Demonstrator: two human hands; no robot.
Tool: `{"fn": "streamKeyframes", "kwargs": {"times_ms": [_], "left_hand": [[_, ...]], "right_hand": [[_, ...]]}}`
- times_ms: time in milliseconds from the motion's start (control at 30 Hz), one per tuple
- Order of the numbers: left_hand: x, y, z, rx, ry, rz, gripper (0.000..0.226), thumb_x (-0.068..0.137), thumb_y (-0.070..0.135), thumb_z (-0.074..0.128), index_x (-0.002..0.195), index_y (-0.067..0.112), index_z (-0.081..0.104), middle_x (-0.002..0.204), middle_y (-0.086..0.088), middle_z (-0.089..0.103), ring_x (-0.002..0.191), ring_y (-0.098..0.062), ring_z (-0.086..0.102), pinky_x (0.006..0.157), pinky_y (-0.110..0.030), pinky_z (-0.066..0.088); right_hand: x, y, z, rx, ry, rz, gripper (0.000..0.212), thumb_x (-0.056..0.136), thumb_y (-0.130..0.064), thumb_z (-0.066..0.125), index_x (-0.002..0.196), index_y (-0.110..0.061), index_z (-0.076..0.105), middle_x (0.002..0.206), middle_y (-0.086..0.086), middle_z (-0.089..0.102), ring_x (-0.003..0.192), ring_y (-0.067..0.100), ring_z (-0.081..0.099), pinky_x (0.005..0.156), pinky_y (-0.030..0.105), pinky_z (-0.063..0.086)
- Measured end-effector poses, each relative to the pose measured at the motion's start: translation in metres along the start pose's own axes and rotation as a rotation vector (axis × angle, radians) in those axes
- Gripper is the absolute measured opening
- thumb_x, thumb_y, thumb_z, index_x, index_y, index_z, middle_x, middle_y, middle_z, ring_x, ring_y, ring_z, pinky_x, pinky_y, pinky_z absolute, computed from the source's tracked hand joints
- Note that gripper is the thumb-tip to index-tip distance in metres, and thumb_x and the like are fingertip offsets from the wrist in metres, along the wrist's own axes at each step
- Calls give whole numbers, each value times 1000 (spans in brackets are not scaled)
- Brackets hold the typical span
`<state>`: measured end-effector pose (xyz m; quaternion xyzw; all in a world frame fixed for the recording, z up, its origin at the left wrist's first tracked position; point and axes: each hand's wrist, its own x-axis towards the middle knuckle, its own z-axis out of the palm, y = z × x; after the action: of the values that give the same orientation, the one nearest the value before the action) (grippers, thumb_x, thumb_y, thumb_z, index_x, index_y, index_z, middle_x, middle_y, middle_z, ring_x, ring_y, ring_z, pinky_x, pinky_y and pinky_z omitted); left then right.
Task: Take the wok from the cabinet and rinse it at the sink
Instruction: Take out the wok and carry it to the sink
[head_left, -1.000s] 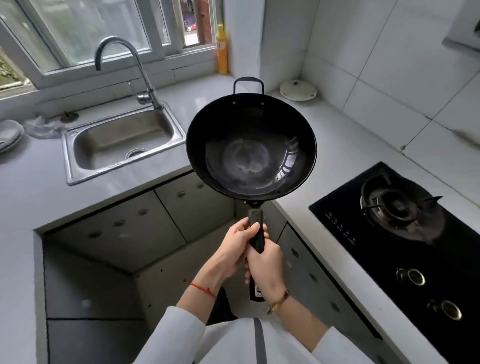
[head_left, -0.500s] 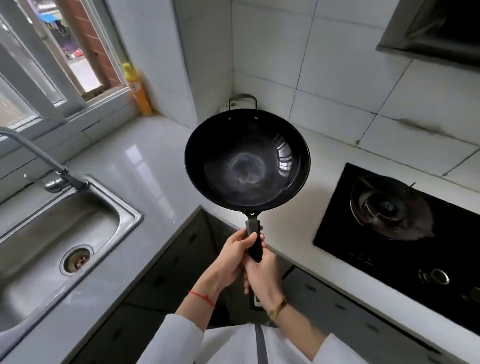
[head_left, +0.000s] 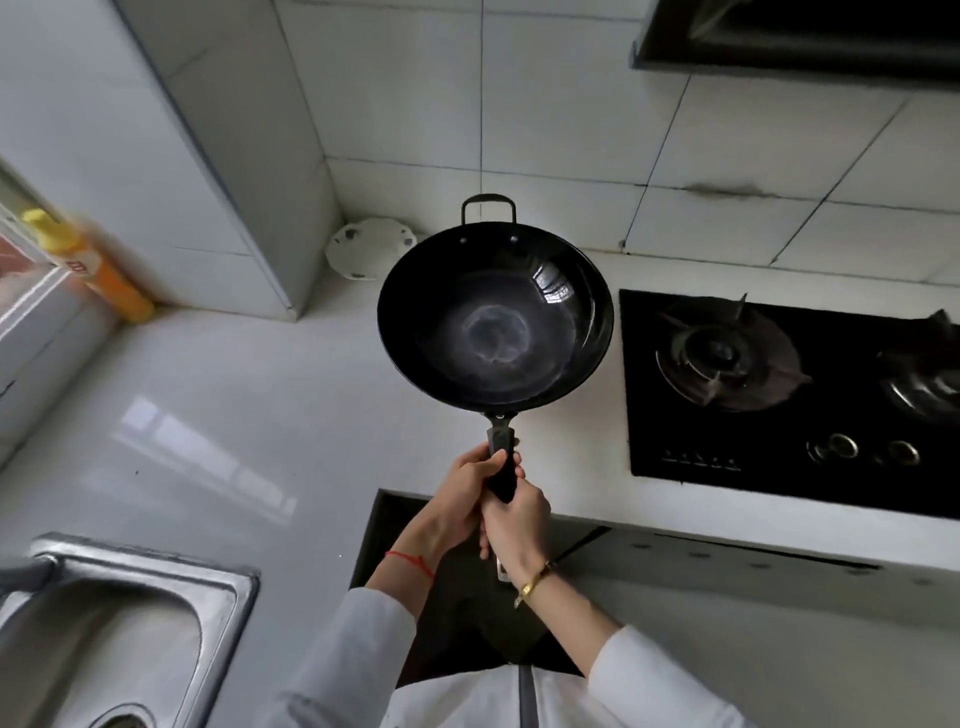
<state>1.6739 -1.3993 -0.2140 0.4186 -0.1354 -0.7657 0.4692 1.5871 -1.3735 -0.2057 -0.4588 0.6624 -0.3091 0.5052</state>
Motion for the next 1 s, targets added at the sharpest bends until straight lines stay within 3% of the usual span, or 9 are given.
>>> {"fn": "streamKeyframes", "kwargs": {"times_ms": [300, 733, 1000], "left_hand": [[40, 10, -18, 69, 1, -116, 36, 97, 10, 48, 132, 1, 48, 95, -9, 63, 87, -20, 63, 86, -33, 52], [58, 12, -30, 137, -24, -138, 31, 100, 6, 41, 129, -2, 48, 93, -9, 59, 84, -18, 61, 83, -30, 54], [60, 11, -30, 178, -29, -134, 29, 101, 5, 40, 128, -2, 49, 93, -8, 58, 85, -18, 59, 89, -34, 50]], "right_hand": [[33, 5, 21, -47, 101, 102, 12, 91, -19, 62, 91, -7, 63, 56, 2, 63, 27, 6, 52, 27, 16, 37], [54, 19, 34, -52, 121, 178, 16, 91, -20, 62, 94, -4, 64, 53, 2, 62, 27, 8, 52, 29, 17, 37], [55, 23, 37, -54, 112, 175, 13, 89, -17, 61, 89, -4, 64, 52, 1, 61, 27, 8, 52, 28, 18, 38]]}}
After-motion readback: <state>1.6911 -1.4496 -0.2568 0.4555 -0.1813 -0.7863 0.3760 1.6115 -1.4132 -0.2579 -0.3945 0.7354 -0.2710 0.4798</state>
